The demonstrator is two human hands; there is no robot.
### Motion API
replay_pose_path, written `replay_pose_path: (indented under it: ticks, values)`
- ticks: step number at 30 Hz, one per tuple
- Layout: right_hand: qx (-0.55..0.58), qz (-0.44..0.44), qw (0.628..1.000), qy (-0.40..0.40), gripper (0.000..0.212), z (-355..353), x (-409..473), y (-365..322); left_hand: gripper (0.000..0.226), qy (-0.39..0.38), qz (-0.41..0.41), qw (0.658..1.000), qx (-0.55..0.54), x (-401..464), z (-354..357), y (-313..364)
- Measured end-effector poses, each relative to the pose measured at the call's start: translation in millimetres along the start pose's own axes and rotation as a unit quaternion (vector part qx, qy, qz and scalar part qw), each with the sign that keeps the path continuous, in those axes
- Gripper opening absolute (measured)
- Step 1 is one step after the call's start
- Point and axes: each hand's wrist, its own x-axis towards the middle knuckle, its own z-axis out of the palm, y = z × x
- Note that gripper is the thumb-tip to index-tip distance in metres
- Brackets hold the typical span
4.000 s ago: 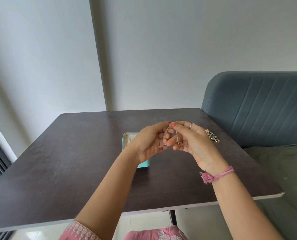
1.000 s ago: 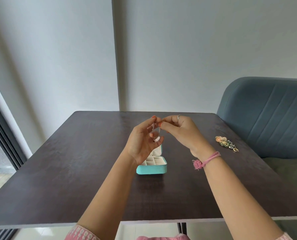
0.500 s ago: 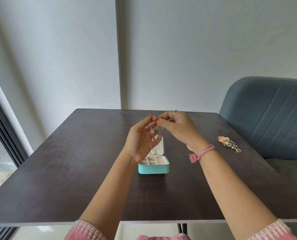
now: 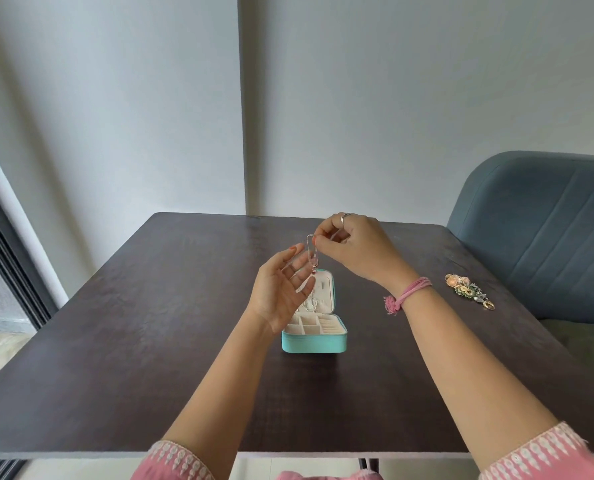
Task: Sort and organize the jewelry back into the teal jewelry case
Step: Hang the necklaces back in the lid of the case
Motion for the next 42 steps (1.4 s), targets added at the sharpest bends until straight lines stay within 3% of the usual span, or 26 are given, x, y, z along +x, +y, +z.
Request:
replay_pose_path:
  ticks: [5,8,10,14,18,20,23,25,33,42]
  values:
    - [-0.010,0.001,1.000,-0.010,0.013,3,1,9,0.013,0.119,0.093,0.988,0.033,21,-20,6]
    - [-0.017,0.002,1.000,-0.012,0.008,9,-2,16,0.024,0.205,0.139,0.950,0.190,34,-40,3]
    - [-0.027,-0.002,0.999,-0.018,0.006,14,-5,23,0.036,0.225,0.107,0.930,0.271,45,-56,-5]
    - [-0.060,0.002,0.998,-0.035,0.009,20,-12,38,0.056,0.152,-0.001,0.922,0.357,58,-70,-17]
    - [-0.081,0.014,0.995,-0.048,0.009,24,-19,50,0.080,0.137,-0.019,0.916,0.377,67,-75,-21]
    - [-0.094,0.020,0.994,-0.054,0.010,27,-21,56,0.073,0.133,-0.001,0.920,0.370,64,-71,-22]
    - [-0.116,0.033,0.991,-0.059,0.012,30,-27,64,0.039,0.104,0.044,0.942,0.315,54,-64,-26]
    - [-0.126,0.038,0.989,-0.060,0.013,31,-30,69,0.030,0.098,0.065,0.950,0.288,49,-64,-30]
    - [-0.156,0.041,0.985,-0.052,0.015,34,-30,83,0.029,0.100,0.146,0.947,0.267,35,-73,-40]
    - [-0.266,-0.005,0.964,-0.007,0.020,44,-20,87,0.026,0.064,0.165,0.952,0.249,30,-73,-38]
